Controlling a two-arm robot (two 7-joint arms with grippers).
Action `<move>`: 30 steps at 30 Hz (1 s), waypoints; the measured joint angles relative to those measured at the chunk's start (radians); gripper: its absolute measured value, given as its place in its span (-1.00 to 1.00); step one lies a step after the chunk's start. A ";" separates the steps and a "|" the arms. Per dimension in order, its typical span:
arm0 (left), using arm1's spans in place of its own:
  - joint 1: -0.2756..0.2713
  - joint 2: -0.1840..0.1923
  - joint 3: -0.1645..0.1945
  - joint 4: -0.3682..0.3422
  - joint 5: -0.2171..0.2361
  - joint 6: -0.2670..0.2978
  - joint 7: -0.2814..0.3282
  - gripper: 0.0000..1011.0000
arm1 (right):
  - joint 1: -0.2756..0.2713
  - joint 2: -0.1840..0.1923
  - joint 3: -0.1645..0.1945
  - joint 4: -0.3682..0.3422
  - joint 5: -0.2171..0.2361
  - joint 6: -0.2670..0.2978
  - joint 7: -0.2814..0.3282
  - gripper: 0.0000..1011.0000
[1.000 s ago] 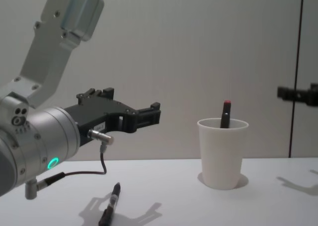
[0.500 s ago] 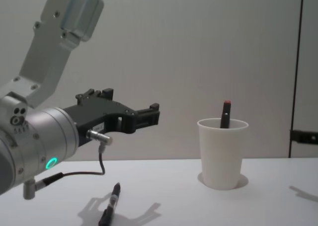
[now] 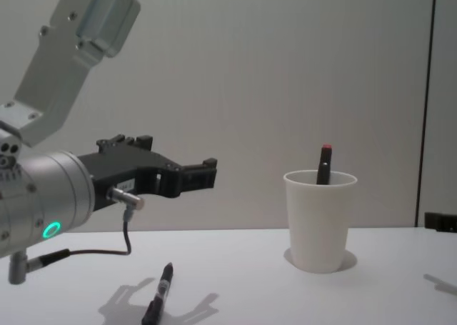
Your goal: Place the pen into the pen holder.
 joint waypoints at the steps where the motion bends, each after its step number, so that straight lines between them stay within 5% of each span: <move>1: 0.001 0.003 -0.003 -0.005 -0.003 0.014 -0.006 0.98 | -0.002 0.001 0.000 0.000 0.001 0.002 0.001 0.98; 19: 0.001 0.019 -0.012 -0.031 -0.032 0.203 -0.103 0.98 | -0.011 0.005 0.003 -0.001 0.004 0.015 0.009 0.98; 30: 0.015 0.018 -0.003 -0.035 -0.022 0.284 -0.103 0.98 | -0.013 0.006 0.003 -0.001 0.005 0.016 0.010 0.98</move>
